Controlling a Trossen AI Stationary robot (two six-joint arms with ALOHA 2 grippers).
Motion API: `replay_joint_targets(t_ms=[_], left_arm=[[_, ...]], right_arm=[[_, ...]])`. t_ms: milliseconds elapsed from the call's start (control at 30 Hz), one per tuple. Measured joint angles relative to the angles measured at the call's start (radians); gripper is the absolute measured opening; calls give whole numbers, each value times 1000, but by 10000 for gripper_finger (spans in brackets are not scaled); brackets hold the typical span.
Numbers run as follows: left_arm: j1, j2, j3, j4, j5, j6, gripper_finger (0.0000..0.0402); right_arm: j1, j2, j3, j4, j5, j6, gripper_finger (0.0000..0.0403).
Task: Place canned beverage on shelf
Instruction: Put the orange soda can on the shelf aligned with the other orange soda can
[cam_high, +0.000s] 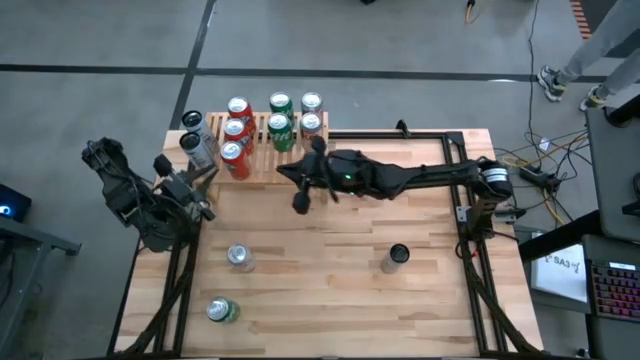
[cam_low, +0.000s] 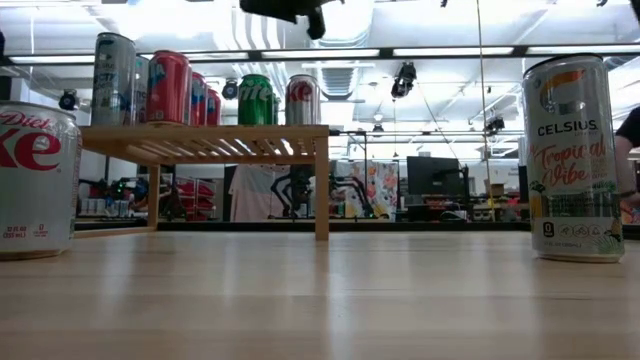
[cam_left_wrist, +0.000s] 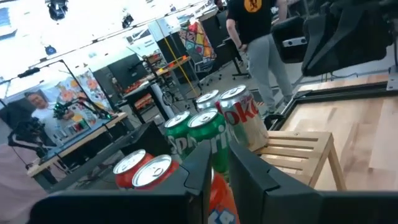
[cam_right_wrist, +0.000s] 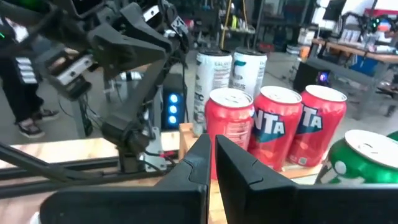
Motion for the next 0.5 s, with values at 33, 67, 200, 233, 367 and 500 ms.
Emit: replay_joint_targets(t_ms=[33, 67, 200, 233, 367, 500], left_arm=[[0, -15, -10, -1, 0, -9, 36], [0, -30, -19, 0, 1, -18, 36], [0, -57, -24, 13, 1, -28, 36], [0, -59, -24, 13, -1, -20, 36], [0, -68, -22, 15, 0, -11, 36], [0, -67, -22, 15, 0, -4, 36]], right_arm=[[-4, 22, 43, -38, 0, -2, 12], [-9, 46, 86, -72, 2, -3, 12], [-19, 139, 244, -169, 8, -3, 12], [-21, 159, 280, -186, 13, -5, 12], [-24, 244, 425, -250, 45, -29, 12], [-26, 328, 556, -292, 53, -52, 12]])
